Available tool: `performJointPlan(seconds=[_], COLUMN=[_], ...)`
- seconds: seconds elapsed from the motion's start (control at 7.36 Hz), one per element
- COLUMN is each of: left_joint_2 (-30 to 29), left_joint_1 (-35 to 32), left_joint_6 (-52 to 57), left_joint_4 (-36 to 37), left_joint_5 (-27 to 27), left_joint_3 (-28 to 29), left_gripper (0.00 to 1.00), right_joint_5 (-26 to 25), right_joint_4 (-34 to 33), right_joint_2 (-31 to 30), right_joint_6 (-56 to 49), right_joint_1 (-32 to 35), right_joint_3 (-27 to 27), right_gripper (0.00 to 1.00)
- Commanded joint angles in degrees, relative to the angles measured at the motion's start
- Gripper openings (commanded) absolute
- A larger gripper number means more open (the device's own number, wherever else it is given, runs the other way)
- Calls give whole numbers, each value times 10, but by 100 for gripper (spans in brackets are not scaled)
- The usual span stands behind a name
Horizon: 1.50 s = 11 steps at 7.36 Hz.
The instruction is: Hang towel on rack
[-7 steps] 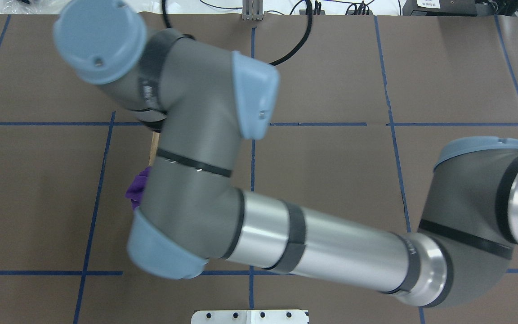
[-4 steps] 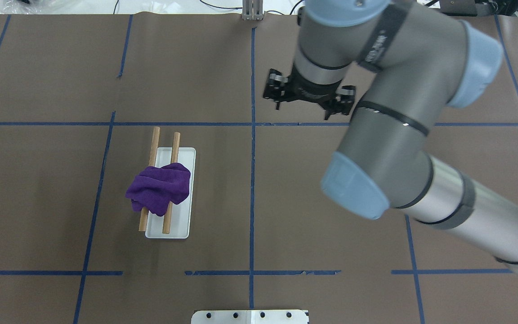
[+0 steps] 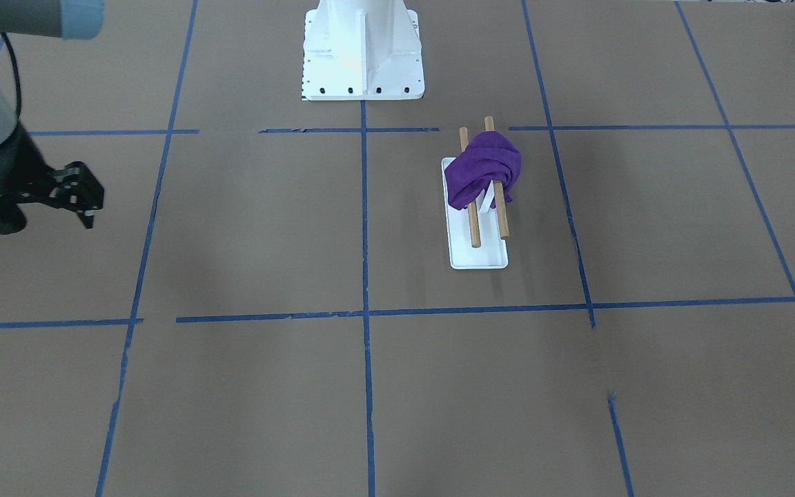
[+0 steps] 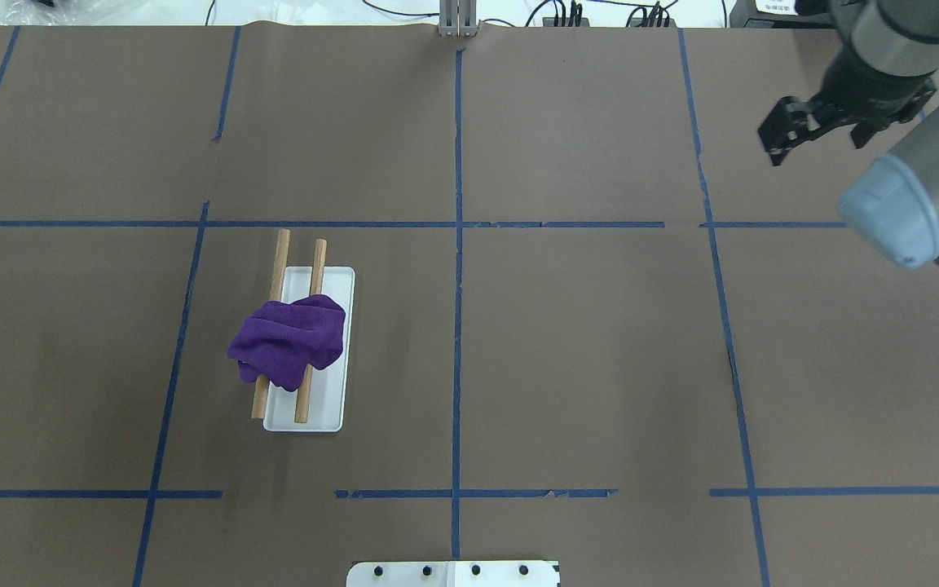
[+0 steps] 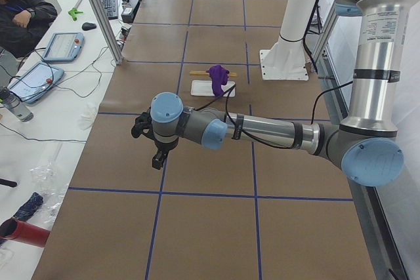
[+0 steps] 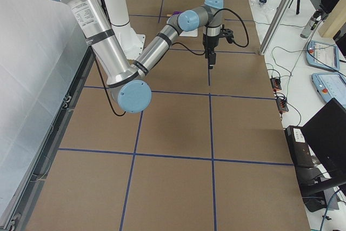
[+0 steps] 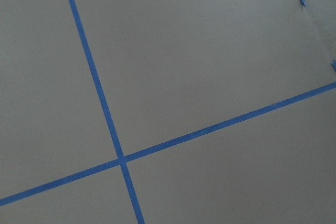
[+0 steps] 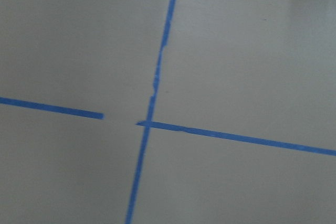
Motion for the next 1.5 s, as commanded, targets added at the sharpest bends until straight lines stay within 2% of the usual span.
performJointPlan(seconds=[0.0, 0.14, 0.27, 0.54, 0.95, 1.36], left_joint_2=[-1, 8, 44, 56, 54, 65], left_joint_1=[-1, -6, -8, -10, -25, -43], left_joint_6=[19, 47, 91, 97, 91, 91], left_joint_4=[68, 99, 106, 105, 126, 126], left_joint_5=[49, 43, 43, 40, 24, 21], left_joint_3=[-3, -6, -20, -18, -8, -15], left_gripper=[100, 100, 100, 100, 100, 100], right_joint_5=[48, 59, 70, 101, 105, 108], right_joint_4=[6, 8, 8, 15, 68, 70], right_joint_2=[-49, -62, -67, -100, -166, -164], right_joint_6=[-227, -299, -357, -433, -414, -358], right_joint_1=[106, 140, 178, 241, 258, 259], right_joint_3=[-71, -107, -142, -200, -207, -200], right_gripper=[100, 100, 100, 100, 100, 100])
